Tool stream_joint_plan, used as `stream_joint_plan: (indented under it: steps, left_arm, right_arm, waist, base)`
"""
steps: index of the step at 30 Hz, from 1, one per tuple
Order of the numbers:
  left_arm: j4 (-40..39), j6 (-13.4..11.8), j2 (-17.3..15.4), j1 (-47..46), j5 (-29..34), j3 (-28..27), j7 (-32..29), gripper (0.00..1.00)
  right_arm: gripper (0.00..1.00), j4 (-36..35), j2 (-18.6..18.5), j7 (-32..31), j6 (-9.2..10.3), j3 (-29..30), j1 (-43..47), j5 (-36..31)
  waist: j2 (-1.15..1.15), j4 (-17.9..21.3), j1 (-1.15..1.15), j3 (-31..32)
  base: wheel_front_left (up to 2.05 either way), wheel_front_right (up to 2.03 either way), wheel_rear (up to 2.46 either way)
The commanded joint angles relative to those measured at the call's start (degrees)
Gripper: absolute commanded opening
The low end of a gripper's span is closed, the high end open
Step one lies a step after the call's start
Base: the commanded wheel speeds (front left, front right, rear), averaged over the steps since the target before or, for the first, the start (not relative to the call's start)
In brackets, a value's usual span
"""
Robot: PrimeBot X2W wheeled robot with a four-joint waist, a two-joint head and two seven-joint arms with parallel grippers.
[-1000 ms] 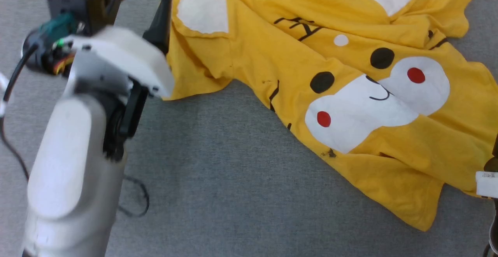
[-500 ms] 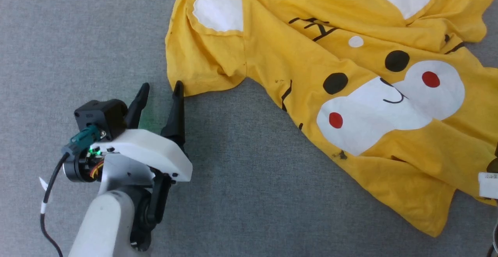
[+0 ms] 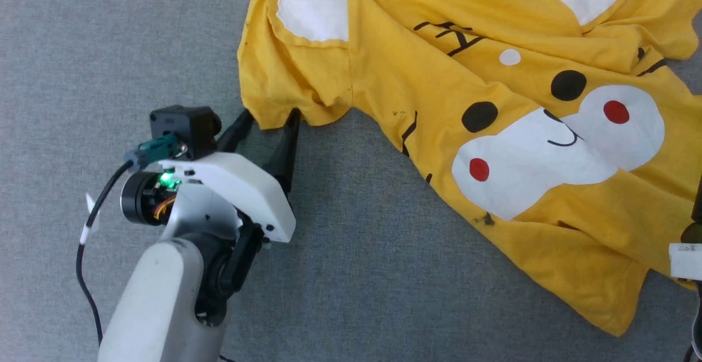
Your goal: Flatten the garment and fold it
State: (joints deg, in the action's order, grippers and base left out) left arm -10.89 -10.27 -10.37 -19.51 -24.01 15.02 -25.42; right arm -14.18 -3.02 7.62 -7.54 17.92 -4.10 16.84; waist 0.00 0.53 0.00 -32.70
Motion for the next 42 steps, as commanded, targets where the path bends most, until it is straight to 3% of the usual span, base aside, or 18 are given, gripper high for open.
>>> stream_joint_plan:
  steps: [1, 3, 4, 5, 6, 15, 23, 29, 34, 36, 37, 38, 42]
  left_arm:
    - [1.8, 0.6, 0.3, 0.7, -0.9, 1.4, -2.3, 1.00]
    - [2.7, 0.3, -0.1, 0.5, -1.2, 1.7, -4.8, 1.00]
    - [3.3, 0.1, -0.6, 0.3, -1.0, 1.8, -5.7, 0.69]
    - [3.9, -0.2, -1.0, 0.1, -0.6, 1.7, -6.3, 0.27]
    - [4.4, -0.4, -1.3, -0.2, -0.4, 1.6, -6.4, 0.00]
    - [5.9, 0.2, -0.2, -1.2, -2.2, -0.9, -0.6, 0.00]
    - [-2.2, -2.2, 2.9, 4.6, -5.2, -6.3, 9.0, 0.00]
    - [-10.1, -5.6, 0.1, 12.9, -5.7, -14.7, 11.7, 0.00]
    - [-11.1, -4.9, -3.9, 16.6, -6.9, -18.6, 9.4, 0.00]
    - [-9.6, -5.2, -3.7, 15.7, -7.5, -18.9, 9.3, 0.00]
    - [-8.4, -5.3, -3.6, 15.1, -7.4, -18.8, 9.3, 0.58]
    - [-7.2, -5.3, -3.6, 14.4, -7.2, -18.3, 9.1, 1.00]
    - [-5.0, -4.8, -3.1, 11.6, -6.7, -16.5, 9.6, 1.00]
  right_arm:
    - [1.00, 0.2, 0.1, 0.3, 0.05, -0.3, -0.2, 0.3]
    - [1.00, 0.5, 0.1, 0.4, 0.05, -0.5, -0.4, 0.4]
    - [1.00, 0.7, 0.1, 0.5, 0.05, -0.6, -0.5, 0.5]
    - [1.00, 0.8, 0.1, 0.6, 0.05, -0.7, -0.6, 0.5]
    - [1.00, 1.0, 0.1, 0.7, 0.05, -0.7, -0.7, 0.6]
    - [1.00, 2.5, 0.1, 1.5, 0.05, -0.6, -1.1, 0.9]
    - [1.00, 3.1, 0.1, 1.6, 0.05, -0.4, -0.7, 0.9]
    - [1.00, 2.1, 0.1, 0.8, 0.05, 0.3, 0.1, 0.4]
    - [1.00, 1.0, 0.1, -0.2, 0.05, 0.4, 0.5, -0.2]
    - [1.00, 0.5, 0.1, -0.8, 0.05, 0.0, 0.3, -0.3]
    - [1.00, 0.3, 0.1, -1.0, 0.05, -0.2, 0.2, -0.4]
    - [1.00, 0.2, 0.1, -1.2, 0.05, -0.3, 0.1, -0.5]
    - [1.00, -0.4, 0.1, -1.7, 0.05, -0.6, -0.1, -0.7]
  waist:
    - [0.00, 0.1, 0.00, -0.1]
    - [0.00, 0.3, 0.00, -0.2]
    - [0.00, 0.4, 0.00, -0.3]
    - [0.00, 0.5, 0.00, -0.3]
    - [0.00, 0.6, 0.00, -0.4]
    - [0.00, 1.2, 0.00, -0.2]
    - [0.00, 0.0, 0.00, 2.2]
    - [0.00, -1.7, 0.00, 3.1]
    - [0.00, -3.5, 0.00, 3.3]
    - [0.00, -4.0, 0.00, 3.3]
    - [0.00, -4.1, 0.00, 3.3]
    - [0.00, -4.1, 0.00, 3.4]
    - [0.00, -3.8, 0.00, 3.4]
  base:
    - [0.00, 0.00, 0.00]
    - [0.00, 0.00, 0.00]
    - [0.00, 0.00, 0.00]
    - [0.00, 0.00, 0.00]
    - [0.00, 0.00, 0.00]
    - [0.00, 0.00, 0.00]
    - [0.00, 0.00, 0.00]
    - [0.00, 0.00, 0.00]
    - [0.00, 0.00, 0.00]
    - [0.00, 0.00, 0.00]
    - [0.00, 0.00, 0.00]
    - [0.00, 0.00, 0.00]
    - [0.00, 0.00, 0.00]
